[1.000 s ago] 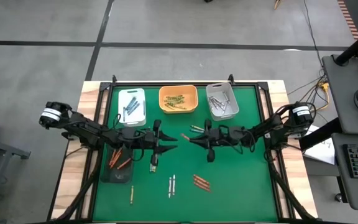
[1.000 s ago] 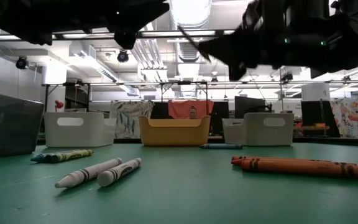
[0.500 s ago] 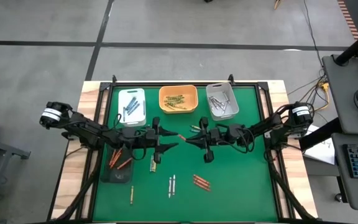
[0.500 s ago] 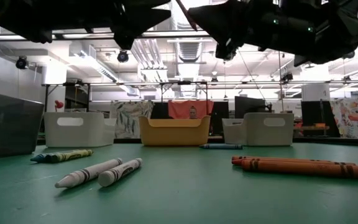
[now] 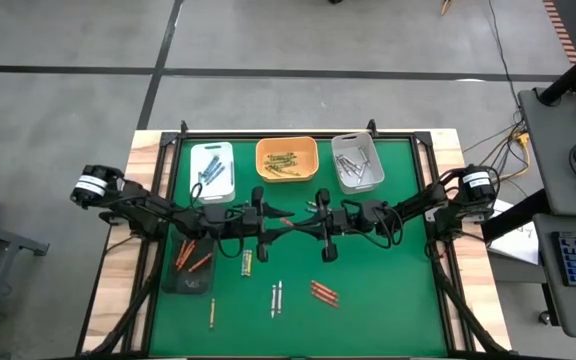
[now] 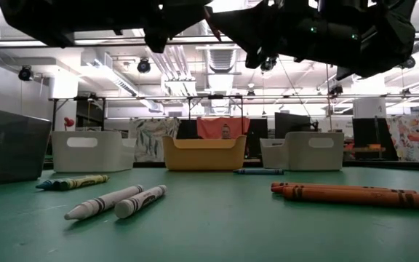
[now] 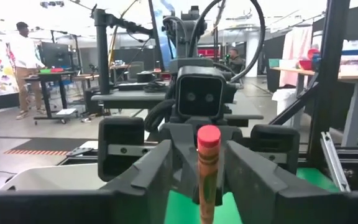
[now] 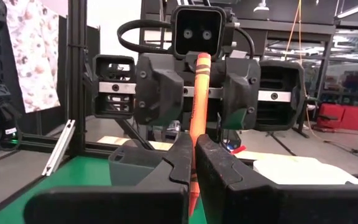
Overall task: Sort crayons
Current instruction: Put the orange crayon into the black bin
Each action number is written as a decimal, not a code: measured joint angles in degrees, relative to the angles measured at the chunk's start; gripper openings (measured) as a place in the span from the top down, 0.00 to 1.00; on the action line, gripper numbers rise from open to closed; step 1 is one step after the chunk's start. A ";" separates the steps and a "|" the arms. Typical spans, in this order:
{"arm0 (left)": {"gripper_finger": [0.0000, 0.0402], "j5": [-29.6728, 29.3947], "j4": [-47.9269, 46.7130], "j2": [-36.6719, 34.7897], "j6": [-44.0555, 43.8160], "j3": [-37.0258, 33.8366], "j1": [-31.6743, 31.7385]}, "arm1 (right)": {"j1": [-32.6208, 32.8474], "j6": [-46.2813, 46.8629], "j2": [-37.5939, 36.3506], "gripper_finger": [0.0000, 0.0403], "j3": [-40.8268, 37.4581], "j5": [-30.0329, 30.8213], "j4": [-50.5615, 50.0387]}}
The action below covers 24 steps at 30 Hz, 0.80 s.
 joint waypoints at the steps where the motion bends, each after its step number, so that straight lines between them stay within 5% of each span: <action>1: 0.70 -0.48 0.12 -0.02 0.00 -0.06 0.00 | 0.00 -0.17 0.00 0.98 0.00 0.02 0.04; 9: 0.97 -2.41 0.03 -0.15 -0.47 -0.14 -0.04 | -0.12 2.61 0.00 0.93 -0.02 2.23 0.02; 17: 0.98 -2.52 -3.67 -2.12 -3.02 -0.14 -0.35 | -0.13 5.52 -1.24 0.74 -0.03 6.42 -2.59; 21: 0.99 -2.57 -18.44 -7.61 -8.51 1.43 -0.39 | -0.13 5.58 -4.31 0.68 -0.04 11.35 -10.08; 24: 0.99 -3.95 -40.85 -12.78 -17.76 5.98 -0.39 | -0.13 5.69 -6.94 0.66 0.22 14.28 -16.42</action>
